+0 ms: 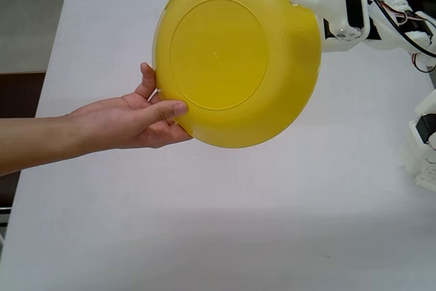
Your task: Could you take three plates?
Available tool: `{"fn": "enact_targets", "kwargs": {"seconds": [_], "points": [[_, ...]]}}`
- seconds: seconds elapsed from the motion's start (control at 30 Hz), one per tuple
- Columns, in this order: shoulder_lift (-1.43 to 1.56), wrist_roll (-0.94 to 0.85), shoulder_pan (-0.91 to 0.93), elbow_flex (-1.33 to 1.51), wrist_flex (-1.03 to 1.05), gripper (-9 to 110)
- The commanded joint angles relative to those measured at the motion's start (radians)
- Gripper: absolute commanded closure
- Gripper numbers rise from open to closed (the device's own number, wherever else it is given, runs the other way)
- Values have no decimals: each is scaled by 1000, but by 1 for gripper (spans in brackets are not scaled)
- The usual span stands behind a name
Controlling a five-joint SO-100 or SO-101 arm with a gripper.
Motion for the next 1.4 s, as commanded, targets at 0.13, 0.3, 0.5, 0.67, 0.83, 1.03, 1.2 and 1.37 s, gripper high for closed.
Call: {"fn": "enact_targets", "kwargs": {"seconds": [0.13,0.3,0.5,0.67,0.83,1.03,1.2,1.37], "points": [[64,-25,123,-23,110,63],[72,-61,201,2,120,66],[-8,8,391,2,158,88],[-172,17,534,-94,258,102],[-379,-26,634,-256,341,102],[-575,-72,703,-506,396,90],[-623,-74,719,-558,413,77],[-695,-64,718,-630,413,71]]}}
